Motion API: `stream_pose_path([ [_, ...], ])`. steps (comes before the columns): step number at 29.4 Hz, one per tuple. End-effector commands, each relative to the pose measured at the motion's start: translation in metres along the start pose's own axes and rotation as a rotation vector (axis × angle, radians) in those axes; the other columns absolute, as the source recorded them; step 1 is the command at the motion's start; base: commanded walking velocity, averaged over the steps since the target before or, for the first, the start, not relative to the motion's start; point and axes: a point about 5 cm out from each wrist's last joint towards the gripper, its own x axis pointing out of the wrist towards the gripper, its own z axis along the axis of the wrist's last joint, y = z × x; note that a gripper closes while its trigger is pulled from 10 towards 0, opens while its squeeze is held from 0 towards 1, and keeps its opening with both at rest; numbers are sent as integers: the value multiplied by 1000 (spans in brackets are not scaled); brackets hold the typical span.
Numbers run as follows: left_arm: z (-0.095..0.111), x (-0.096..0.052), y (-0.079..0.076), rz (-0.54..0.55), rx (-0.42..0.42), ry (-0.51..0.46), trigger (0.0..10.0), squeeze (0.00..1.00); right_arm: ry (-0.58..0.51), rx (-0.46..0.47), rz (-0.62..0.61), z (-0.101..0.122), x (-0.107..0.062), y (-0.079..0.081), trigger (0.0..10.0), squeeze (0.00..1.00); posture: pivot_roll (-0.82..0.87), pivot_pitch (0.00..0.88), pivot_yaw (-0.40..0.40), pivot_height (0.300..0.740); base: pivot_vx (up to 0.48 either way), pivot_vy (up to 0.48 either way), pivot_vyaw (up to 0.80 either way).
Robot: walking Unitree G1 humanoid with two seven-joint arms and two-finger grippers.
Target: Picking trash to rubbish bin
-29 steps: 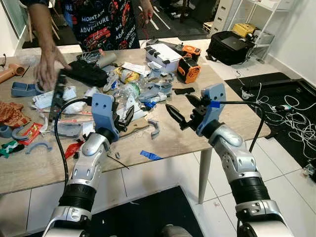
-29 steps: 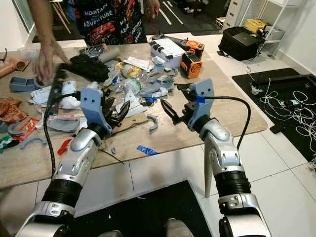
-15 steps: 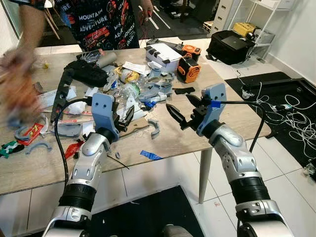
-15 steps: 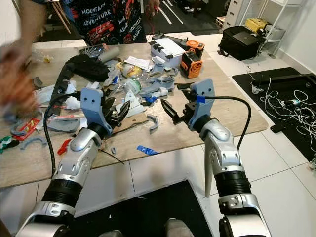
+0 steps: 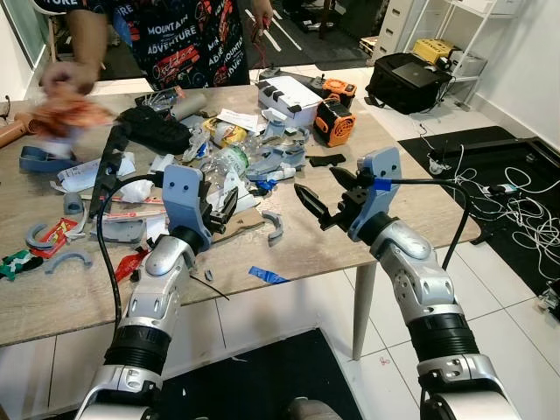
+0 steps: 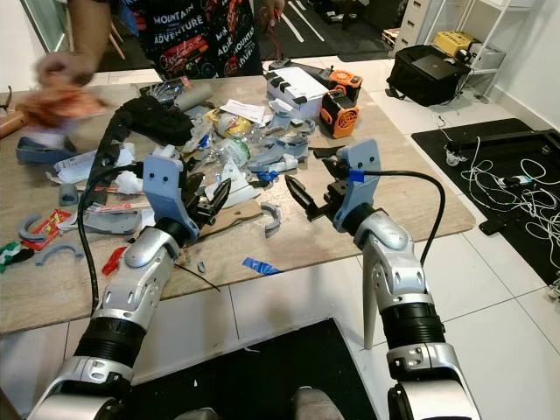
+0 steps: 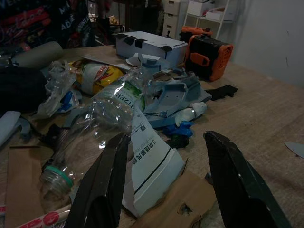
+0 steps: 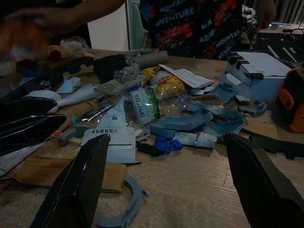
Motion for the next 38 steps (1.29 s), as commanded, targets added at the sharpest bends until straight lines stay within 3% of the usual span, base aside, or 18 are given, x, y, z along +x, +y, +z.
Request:
stream_pose_path([
  [1, 3, 2, 2, -2, 11, -7, 10000, 0, 2, 22, -18, -3, -3, -4, 10000, 0, -72, 0, -43, 740, 0, 0, 0],
  [38, 1, 2, 1, -8, 17, -2, 10000, 0, 3, 34, -18, -5, -4, -4, 10000, 0, -72, 0, -44, 740, 0, 0, 0],
])
